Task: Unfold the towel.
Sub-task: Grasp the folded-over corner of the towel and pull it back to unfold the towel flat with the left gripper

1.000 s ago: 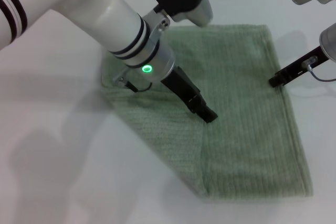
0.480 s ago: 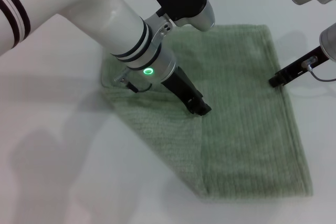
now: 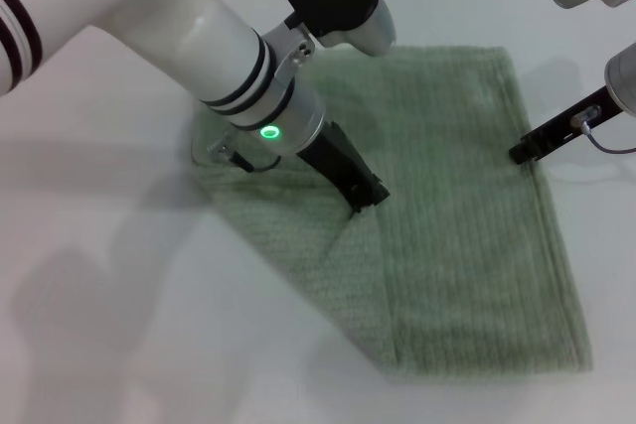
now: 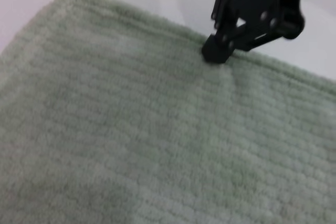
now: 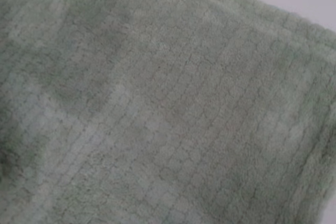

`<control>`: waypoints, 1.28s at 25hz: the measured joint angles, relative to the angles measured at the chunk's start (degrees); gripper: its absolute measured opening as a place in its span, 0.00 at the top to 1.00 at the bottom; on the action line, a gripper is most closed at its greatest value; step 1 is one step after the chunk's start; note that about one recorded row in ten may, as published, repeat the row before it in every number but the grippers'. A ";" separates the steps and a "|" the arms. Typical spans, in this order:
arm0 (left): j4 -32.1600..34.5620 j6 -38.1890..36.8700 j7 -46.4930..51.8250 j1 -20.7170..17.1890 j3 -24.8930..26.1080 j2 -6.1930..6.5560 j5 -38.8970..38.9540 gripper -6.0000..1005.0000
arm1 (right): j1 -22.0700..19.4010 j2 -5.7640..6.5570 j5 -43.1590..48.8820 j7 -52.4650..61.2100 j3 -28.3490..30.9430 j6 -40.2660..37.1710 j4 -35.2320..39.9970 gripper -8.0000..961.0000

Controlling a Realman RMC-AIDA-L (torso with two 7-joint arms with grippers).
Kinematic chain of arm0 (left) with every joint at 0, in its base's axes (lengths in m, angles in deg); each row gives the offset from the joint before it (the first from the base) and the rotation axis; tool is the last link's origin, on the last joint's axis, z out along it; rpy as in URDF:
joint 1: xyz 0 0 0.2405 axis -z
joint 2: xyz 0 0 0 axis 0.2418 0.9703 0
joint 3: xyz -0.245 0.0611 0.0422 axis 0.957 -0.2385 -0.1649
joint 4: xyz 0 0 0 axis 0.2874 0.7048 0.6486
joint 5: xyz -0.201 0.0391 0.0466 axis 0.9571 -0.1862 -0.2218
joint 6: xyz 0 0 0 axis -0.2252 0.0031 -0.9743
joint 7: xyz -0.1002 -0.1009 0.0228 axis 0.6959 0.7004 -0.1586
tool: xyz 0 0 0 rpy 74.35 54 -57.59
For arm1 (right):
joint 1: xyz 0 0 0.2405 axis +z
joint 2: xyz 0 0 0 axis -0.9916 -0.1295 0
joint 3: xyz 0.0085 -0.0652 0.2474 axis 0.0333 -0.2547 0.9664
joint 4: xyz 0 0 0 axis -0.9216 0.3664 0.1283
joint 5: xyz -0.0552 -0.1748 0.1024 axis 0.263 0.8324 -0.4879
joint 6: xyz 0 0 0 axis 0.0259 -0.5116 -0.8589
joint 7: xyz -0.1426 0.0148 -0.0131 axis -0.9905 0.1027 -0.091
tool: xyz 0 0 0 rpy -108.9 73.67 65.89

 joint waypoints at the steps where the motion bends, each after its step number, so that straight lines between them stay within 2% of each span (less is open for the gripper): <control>1: 0.59 -0.69 -0.54 -0.30 0.72 0.01 0.05 0.87 | 0.00 0.00 0.00 0.00 0.00 0.02 0.00 0.99; 5: 3.35 -4.34 -2.85 -1.75 3.41 0.18 0.68 0.93 | 0.00 0.00 0.00 0.00 0.00 0.05 0.00 0.99; 11: 4.54 -7.01 -4.01 -2.48 4.89 0.39 0.91 0.93 | 0.00 0.00 0.01 -0.05 0.00 0.06 0.00 0.99; 13: 5.55 -9.66 -5.02 -3.17 7.74 0.66 0.34 0.94 | 0.00 0.00 0.01 -0.14 0.00 0.05 0.00 0.99; 18: 6.11 -11.00 -5.89 -3.52 9.15 0.74 0.26 0.94 | 0.00 0.00 0.05 -0.24 0.00 0.05 0.00 0.99; 19: 7.34 -15.08 -8.03 -4.24 13.57 0.97 -1.06 0.94 | -0.01 0.00 0.06 -0.29 0.00 0.05 0.00 0.99; 25: 8.58 -19.12 -10.05 -4.70 18.39 1.06 -5.15 0.94 | -0.09 0.02 0.09 -0.58 0.00 0.05 -0.04 0.99; 32: 10.80 -24.45 -11.85 -5.40 20.03 1.49 -6.38 0.94 | -0.09 0.16 0.09 -0.69 0.00 0.05 -0.09 0.99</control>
